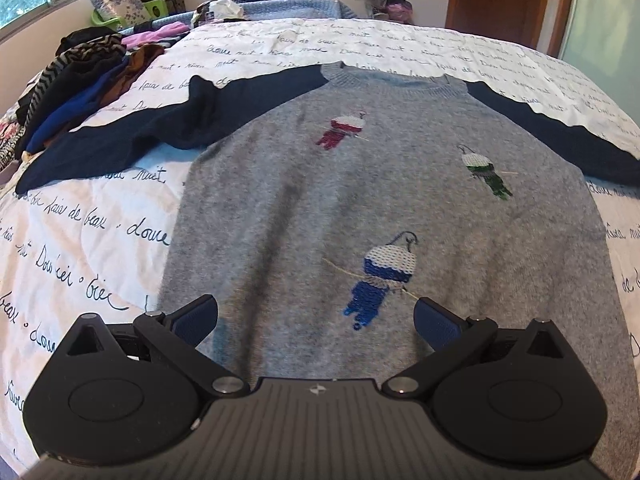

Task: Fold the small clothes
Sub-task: 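Lift the navy sleeve and fold it across the sweater body with the right tool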

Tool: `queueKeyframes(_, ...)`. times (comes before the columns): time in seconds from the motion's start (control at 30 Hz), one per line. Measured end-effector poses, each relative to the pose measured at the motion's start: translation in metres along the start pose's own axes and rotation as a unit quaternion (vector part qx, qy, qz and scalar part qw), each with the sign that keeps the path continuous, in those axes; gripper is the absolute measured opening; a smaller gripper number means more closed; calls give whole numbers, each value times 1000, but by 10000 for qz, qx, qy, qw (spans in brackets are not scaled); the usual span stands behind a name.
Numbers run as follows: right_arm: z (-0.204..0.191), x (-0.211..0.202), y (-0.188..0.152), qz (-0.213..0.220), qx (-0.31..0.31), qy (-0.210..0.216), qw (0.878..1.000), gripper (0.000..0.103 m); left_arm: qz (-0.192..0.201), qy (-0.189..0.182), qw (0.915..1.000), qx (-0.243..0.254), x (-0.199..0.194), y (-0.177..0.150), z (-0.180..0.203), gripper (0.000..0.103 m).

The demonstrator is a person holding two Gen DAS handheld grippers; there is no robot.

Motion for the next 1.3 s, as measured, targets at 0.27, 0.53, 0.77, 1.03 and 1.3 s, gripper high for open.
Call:
queueKeyframes(0.27, -68, -8, -40, -54, -1846, -615, 9809, 9, 664, 409, 9966, -277, -21, 25, -39, 103)
queueKeyframes(0.53, -149, -5, -95, -134, -3296, -481, 9428, 9, 1035, 498, 9919, -544, -27, 30, -64, 103)
queueKeyframes(0.77, -190, -9, -137, -405, -3472, -113, 9368, 9, 871, 355, 9949, -369, -11, 24, -58, 103)
queueKeyframes(1.03, -234, -14, -195, -694, -3971, 235, 9149, 10, 756, 428, 9958, -298, 3, 21, -54, 103)
queueKeyframes(1.3, -267, -17, -252, -918, -4528, 507, 8854, 10, 724, 560, 9951, -385, 6, 20, -61, 103)
Point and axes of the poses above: each gripper's, at about its wrist camera, not at the fingertips, and x roughly the way its jaws point, z to its right, y to its top, the point moved 3 cm from there along x, roughly the way its jaws point, and after that the axes turned 12 degrees about -z, right-handed, at the moved point
